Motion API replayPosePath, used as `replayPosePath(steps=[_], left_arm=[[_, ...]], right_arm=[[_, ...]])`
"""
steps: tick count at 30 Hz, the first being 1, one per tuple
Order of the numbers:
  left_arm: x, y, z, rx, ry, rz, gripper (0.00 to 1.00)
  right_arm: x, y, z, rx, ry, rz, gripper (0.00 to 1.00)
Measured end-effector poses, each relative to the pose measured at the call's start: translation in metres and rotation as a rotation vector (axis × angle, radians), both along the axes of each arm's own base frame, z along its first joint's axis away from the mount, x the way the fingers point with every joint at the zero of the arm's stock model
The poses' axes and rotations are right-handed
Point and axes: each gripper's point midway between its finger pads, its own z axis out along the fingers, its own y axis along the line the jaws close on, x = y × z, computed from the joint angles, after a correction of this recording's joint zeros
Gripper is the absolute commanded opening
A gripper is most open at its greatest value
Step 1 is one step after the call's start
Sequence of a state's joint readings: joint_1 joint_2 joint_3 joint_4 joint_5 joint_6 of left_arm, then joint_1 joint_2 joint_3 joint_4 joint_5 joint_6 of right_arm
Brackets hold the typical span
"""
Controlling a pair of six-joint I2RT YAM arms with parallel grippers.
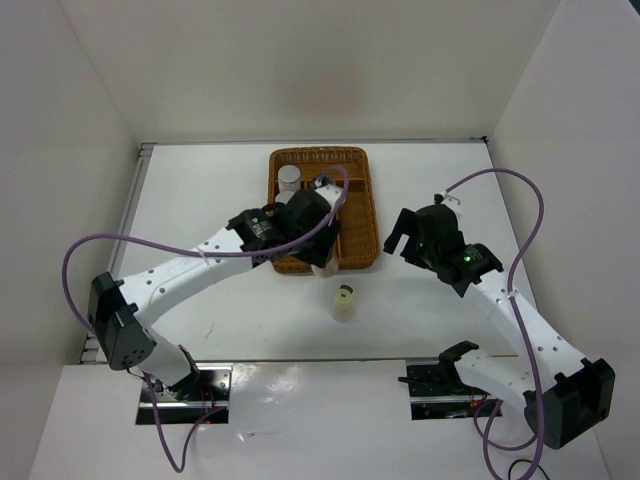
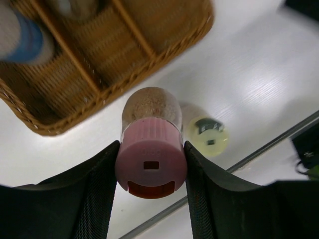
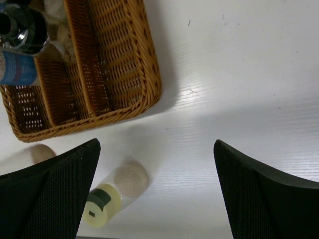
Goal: Organize the condiment bottles
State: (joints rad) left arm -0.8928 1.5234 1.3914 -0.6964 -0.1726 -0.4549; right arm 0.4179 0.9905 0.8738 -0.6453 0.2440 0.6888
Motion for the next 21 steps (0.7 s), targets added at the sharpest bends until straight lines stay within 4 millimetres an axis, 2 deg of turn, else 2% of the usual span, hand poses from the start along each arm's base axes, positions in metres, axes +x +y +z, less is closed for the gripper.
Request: replayPosePath(steps=[2, 6, 10, 13, 16, 21], left_arm=[[0.01, -0.008, 0.035, -0.057, -0.067, -0.003, 0.39], [0.026, -0.017, 0.09, -0.13, -0.185, -0.001, 0.4], [0.045, -0.026, 0.124, -0.149, -0.275, 0.008, 0.42], [0.064, -0.036, 0.133, -0.14, -0.309, 0.014, 0.42], [0.09, -0.048, 0.133, -0.115, -0.328, 0.016, 0.42], [0.144, -0.064, 0.127, -0.072, -0.352, 0.025, 0.42]], right_arm=[[-0.001, 0.004, -0.001, 0.011, 0.003, 0.024, 0.99], [-0.008, 0.009, -0.006, 0.026, 0.006, 0.067, 0.99], [-0.012, 0.018, 0.004, 0.047, -0.027, 0.114, 0.99], [-0.019, 0.036, 0.008, 0.063, -0.044, 0.187, 0.99], [-0.027, 0.053, 0.007, 0.067, -0.048, 0.258, 0.99], [-0.038, 0.07, 0.004, 0.065, -0.052, 0.339, 0.99]])
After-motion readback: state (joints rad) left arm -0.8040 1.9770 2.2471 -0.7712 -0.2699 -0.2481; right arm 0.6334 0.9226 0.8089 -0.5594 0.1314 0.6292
